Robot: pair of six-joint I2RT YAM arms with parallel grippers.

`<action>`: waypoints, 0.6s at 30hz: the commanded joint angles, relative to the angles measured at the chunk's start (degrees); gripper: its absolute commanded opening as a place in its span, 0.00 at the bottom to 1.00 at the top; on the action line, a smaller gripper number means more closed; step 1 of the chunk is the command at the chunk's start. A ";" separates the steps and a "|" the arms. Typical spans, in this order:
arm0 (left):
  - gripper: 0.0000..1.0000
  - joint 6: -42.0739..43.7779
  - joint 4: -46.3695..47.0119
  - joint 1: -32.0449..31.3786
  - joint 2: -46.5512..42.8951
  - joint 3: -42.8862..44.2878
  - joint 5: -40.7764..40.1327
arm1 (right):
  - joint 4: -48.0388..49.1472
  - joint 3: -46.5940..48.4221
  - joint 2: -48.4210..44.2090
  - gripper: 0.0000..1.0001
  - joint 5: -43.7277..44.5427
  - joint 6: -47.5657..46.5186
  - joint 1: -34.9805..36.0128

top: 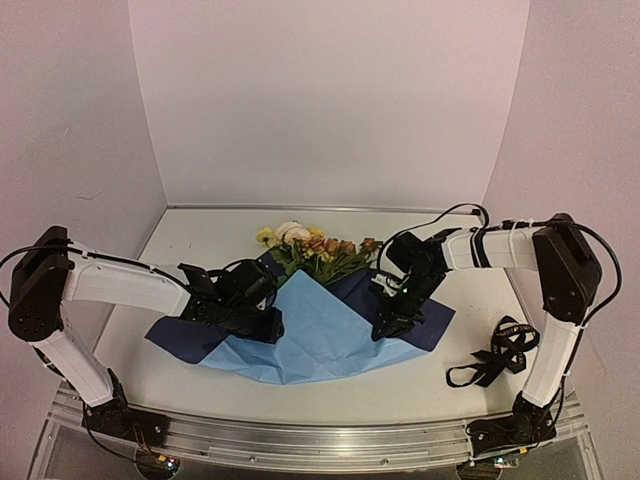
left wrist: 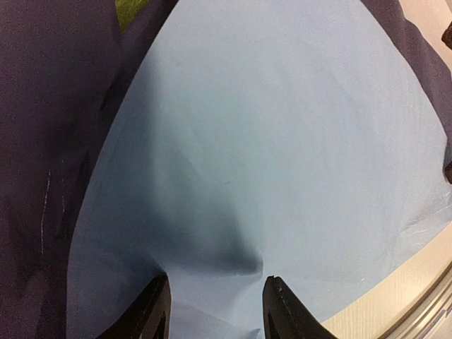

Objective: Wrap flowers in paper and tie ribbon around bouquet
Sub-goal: Adjust the 1/4-folded wrapping paper at the center of the board.

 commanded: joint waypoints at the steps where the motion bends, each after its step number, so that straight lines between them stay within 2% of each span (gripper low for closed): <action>1: 0.47 0.83 1.54 0.93 0.21 2.02 0.04 | -0.11 -1.13 -4.44 0.02 4.20 1.05 0.08; 8: 0.47 -2.03 -1.88 1.95 -4.04 -1.48 0.13 | -1.20 -2.33 -3.58 0.00 7.18 4.63 0.09; 13: 0.58 -3.73 -6.91 2.08 -12.95 -0.82 1.93 | -1.71 -3.04 -3.97 0.00 8.56 5.38 0.48; 16: 0.68 -6.99 -14.75 2.11 -18.16 1.92 -1.97 | -1.75 -2.94 -4.39 0.00 8.76 5.46 0.71; 18: 0.69 -9.81 -21.38 2.15 -20.40 4.13 -4.50 | -1.92 -2.60 -4.61 0.00 9.10 5.53 1.19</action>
